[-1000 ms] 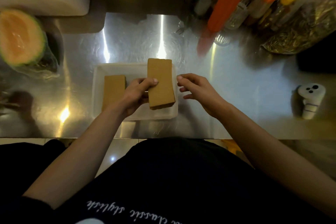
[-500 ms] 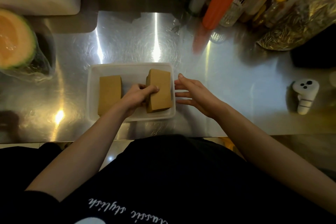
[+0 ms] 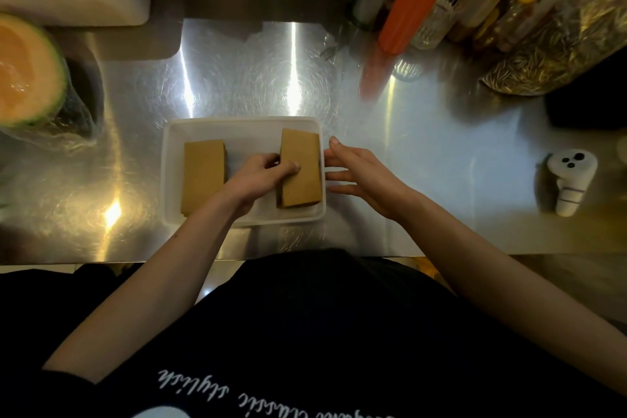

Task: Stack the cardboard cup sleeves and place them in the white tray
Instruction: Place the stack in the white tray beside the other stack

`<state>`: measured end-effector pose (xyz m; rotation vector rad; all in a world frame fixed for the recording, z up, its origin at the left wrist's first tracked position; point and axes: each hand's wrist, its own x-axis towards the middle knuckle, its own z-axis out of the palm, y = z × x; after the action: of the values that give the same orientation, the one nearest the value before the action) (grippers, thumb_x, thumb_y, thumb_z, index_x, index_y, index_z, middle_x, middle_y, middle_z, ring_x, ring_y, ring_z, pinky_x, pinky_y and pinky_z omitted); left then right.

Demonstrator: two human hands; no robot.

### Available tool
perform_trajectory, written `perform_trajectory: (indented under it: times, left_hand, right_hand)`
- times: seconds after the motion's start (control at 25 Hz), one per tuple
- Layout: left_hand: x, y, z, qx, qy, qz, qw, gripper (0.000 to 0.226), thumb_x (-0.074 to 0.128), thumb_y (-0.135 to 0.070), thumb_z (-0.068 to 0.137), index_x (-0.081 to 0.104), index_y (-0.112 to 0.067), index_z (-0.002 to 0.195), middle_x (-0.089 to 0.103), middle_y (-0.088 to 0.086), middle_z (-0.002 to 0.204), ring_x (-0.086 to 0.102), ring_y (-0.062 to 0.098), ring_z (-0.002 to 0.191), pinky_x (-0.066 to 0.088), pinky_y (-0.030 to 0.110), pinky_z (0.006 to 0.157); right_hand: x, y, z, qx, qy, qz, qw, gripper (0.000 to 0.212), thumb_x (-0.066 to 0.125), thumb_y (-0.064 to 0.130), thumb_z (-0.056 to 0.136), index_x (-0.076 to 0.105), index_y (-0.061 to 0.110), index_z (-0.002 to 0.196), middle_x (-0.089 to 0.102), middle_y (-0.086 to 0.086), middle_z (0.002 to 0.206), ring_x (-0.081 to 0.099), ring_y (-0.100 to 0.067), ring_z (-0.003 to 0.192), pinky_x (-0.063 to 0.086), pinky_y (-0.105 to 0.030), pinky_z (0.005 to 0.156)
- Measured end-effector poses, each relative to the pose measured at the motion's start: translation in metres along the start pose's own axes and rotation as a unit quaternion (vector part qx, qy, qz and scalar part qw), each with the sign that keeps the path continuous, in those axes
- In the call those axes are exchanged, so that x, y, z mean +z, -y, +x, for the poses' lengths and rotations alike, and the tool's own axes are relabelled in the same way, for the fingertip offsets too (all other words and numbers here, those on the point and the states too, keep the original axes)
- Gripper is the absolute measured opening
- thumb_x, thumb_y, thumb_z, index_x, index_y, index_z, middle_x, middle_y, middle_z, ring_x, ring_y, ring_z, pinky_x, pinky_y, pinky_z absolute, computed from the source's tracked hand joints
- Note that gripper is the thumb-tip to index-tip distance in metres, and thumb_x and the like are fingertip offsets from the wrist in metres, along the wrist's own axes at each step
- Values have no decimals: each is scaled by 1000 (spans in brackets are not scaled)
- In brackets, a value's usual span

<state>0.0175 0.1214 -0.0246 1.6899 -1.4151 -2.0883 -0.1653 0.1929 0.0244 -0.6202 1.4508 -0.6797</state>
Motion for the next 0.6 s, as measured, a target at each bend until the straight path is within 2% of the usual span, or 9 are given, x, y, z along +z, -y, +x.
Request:
perform_trajectory:
  times: [0.08,0.2,0.32,0.48,0.6]
  left_hand:
    - [3,0,0,7,-9,23,1000,49,61,-29,92,51,-6,135,60,6,127,56,21,116,44,33,98]
    - [12,-3,-3,5,-21,49,999,45,53,-25,97,46,-7,138,56,2,126,53,19,113,42,32,93]
    - [17,-3,-4,-3,-24,51,998,47,49,-27,99,38,-10,142,51,4,133,50,22,119,41,39,100]
    - [19,-5,-5,-1,-33,20,999,49,50,-24,99,36,-11,144,49,8,140,50,26,122,41,48,107]
    - [23,-7,-6,6,-42,30,999,49,49,-24,99,34,-12,144,48,7,140,50,24,120,42,45,105]
  right_hand:
    - [-1,0,1,-2,0,-3,1000,29,40,53,97,60,33,101,66,13,100,69,-5,87,55,-18,68]
    - [-1,0,3,-4,-4,-11,1000,39,40,53,96,59,25,115,65,8,106,67,-10,96,55,-23,76]
    - [-1,-1,4,-3,-8,-23,1000,46,41,53,96,56,20,123,64,4,112,66,-13,100,55,-26,81]
    - [3,-2,6,-11,-17,-25,999,43,43,53,96,58,20,119,65,6,107,67,-10,94,55,-21,73]
    - [6,-3,10,-25,-25,-37,999,37,43,52,96,58,22,114,64,12,101,66,-7,89,53,-16,67]
